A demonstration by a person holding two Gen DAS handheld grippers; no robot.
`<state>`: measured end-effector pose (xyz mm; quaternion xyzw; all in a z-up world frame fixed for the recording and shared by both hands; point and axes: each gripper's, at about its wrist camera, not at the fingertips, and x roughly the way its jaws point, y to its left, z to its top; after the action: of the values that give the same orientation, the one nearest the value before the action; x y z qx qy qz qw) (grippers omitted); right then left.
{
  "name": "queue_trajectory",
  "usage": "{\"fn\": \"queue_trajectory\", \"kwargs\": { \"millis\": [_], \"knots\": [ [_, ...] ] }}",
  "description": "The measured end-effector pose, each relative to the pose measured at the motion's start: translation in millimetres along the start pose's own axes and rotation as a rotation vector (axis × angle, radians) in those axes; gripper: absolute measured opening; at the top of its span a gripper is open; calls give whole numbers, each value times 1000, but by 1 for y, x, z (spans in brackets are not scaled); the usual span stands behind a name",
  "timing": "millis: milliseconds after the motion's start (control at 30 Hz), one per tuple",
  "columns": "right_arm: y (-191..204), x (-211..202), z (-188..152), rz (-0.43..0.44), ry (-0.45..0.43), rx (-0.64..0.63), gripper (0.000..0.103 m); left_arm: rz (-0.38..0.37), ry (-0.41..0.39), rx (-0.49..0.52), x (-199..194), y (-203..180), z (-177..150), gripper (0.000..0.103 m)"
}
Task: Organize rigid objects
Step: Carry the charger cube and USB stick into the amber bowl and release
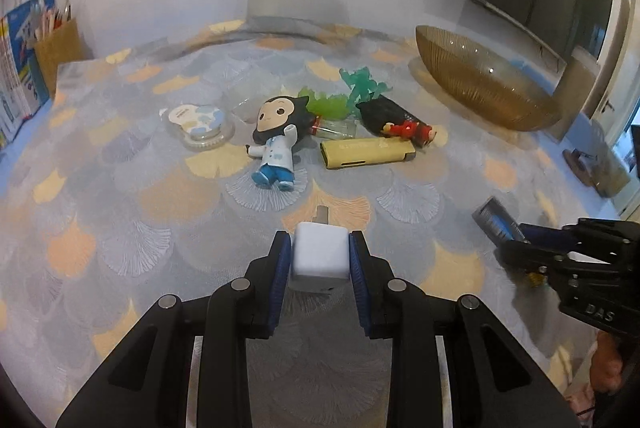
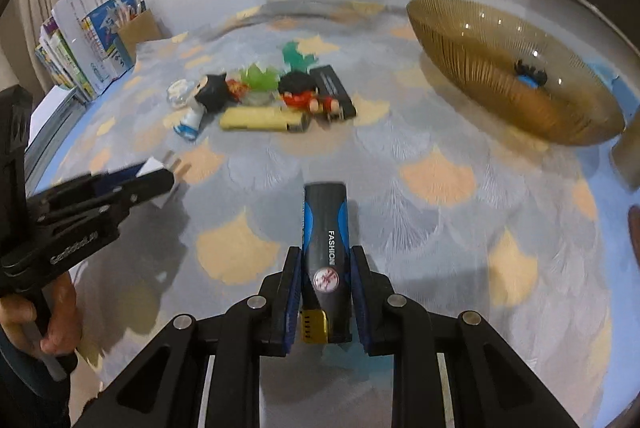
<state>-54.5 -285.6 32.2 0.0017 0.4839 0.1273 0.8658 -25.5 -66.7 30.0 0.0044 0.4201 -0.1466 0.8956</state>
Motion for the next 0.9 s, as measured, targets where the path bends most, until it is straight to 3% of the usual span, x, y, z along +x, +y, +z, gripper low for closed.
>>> {"fn": "queue_trajectory", "kwargs": {
  "millis": [100,233,467,667,833,900],
  "knots": [
    [2,0,-2,-5,-18,-8,24,-17,4,-50,1,10,0,26],
    [11,2,-5,-74,-39,-49,24,-41,10,-78,3,17,0,26],
    [25,5,-13,-169,-70,-144,24,13,11,-38,5,7,-2,26],
    [26,-13,-12,13,-79,-120,23,75,18,22,8,-3,-3,27],
    [20,-2,-13,57,-44,-87,23,72,26,17,9,0,-2,30],
    [17,-4,-14,100,-51,-66,22,72,25,25,9,-2,-2,24]
  ]
}}
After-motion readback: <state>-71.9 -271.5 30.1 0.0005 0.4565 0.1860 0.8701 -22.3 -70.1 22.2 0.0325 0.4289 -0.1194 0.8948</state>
